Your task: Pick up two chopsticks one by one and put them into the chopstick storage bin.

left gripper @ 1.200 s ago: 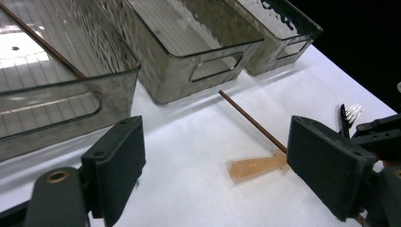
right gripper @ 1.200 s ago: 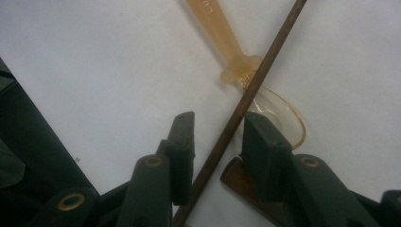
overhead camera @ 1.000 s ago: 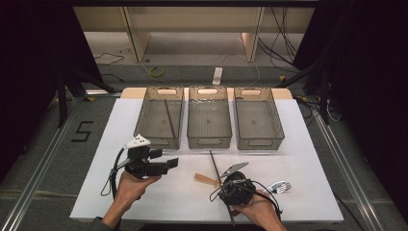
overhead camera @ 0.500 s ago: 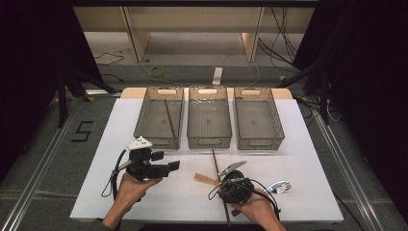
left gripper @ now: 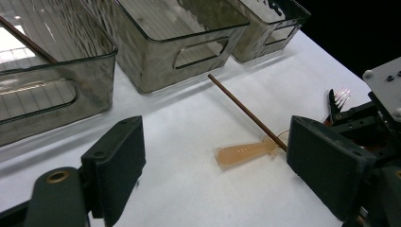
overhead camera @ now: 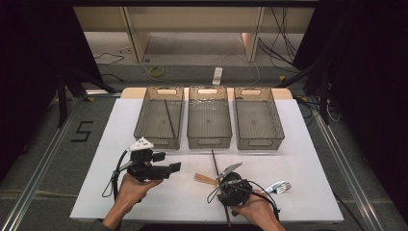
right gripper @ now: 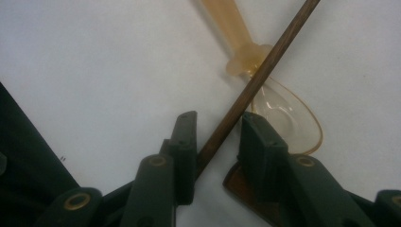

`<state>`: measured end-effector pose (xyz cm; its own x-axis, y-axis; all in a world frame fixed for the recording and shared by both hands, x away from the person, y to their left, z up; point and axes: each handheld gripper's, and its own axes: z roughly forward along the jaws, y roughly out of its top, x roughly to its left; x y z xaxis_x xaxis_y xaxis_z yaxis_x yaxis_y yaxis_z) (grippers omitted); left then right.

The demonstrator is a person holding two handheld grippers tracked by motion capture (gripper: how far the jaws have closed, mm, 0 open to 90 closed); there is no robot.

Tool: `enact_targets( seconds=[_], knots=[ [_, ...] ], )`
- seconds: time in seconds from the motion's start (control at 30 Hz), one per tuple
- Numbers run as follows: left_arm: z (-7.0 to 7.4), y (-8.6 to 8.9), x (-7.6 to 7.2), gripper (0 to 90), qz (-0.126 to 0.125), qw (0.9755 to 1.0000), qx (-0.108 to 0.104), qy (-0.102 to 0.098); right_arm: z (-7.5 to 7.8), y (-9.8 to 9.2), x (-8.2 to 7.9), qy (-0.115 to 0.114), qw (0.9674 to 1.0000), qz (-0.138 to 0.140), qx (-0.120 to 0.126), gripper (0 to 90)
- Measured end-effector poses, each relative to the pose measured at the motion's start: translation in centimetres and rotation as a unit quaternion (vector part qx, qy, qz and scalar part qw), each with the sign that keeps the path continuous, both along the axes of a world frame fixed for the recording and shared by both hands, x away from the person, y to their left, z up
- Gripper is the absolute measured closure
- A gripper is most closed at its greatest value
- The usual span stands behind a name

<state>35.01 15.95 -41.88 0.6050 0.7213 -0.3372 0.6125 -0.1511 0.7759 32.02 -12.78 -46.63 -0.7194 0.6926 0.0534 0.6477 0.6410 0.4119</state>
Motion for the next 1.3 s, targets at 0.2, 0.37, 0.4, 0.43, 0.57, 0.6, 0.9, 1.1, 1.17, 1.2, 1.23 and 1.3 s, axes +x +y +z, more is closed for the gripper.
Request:
enact_targets(
  seconds=[0.2, 0.37, 0.4, 0.43, 0.57, 0.6, 0.9, 1.1, 1.17, 1.2, 1.23, 1.3],
  knots=[
    [0.0, -0.1, 0.0, 19.9, -0.003, 1.0, 0.001, 0.0, 0.0, 0.1, 0.0, -0.006, 1.0, -0.002, -0.005, 72.0],
    [0.0, -0.1, 0.0, 19.9, -0.004, 1.0, 0.0, 0.002, 0.0, 0.0, 0.1, -0.011, 0.9999, -0.005, -0.001, 74.5],
    [0.0, -0.1, 0.0, 19.9, -0.004, 1.0, 0.0, 0.002, 0.0, 0.0, 0.1, -0.013, 0.9999, -0.006, 0.0, 75.1],
    [0.0, -0.1, 0.0, 19.9, -0.005, 1.0, 0.001, 0.001, 0.0, 0.0, 0.1, -0.013, 0.9999, -0.007, 0.001, 75.8],
    [0.0, -0.2, 0.0, 19.9, -0.004, 1.0, 0.003, 0.004, -0.1, -0.1, 0.3, -0.013, 0.9998, -0.011, 0.013, 77.6],
    [-0.1, -0.2, 0.1, 19.9, -0.004, 1.0, 0.003, 0.005, -0.1, -0.1, 0.3, -0.012, 0.9997, -0.014, 0.015, 77.9],
    [-0.3, -0.4, 0.1, 19.9, -0.007, 0.9999, 0.007, 0.011, -0.1, 0.2, 0.5, -0.017, 0.9989, -0.02, 0.039, 82.2],
    [-0.3, -0.4, 0.1, 19.9, -0.008, 0.9999, 0.006, 0.011, -0.1, 1.0, 0.6, -0.026, 0.9984, -0.014, 0.048, 84.7],
    [-0.3, -0.4, 0.1, 19.9, -0.009, 0.9999, 0.006, 0.011, 0.1, 1.1, 0.7, -0.03, 0.9977, -0.016, 0.058, 84.9],
    [-0.3, -0.4, 0.1, 19.9, -0.008, 0.9999, 0.005, 0.012, 0.3, 1.2, 0.6, -0.033, 0.9974, -0.015, 0.063, 85.0],
    [-0.3, -0.4, 0.1, 19.9, -0.007, 0.9999, 0.005, 0.012, 0.5, 1.2, 0.6, -0.038, 0.997, -0.014, 0.066, 85.1],
    [-0.3, -0.4, 0.1, 19.9, -0.007, 0.9999, 0.004, 0.012, 0.8, 1.2, 0.7, -0.044, 0.9958, -0.012, 0.079, 85.1]
  ],
)
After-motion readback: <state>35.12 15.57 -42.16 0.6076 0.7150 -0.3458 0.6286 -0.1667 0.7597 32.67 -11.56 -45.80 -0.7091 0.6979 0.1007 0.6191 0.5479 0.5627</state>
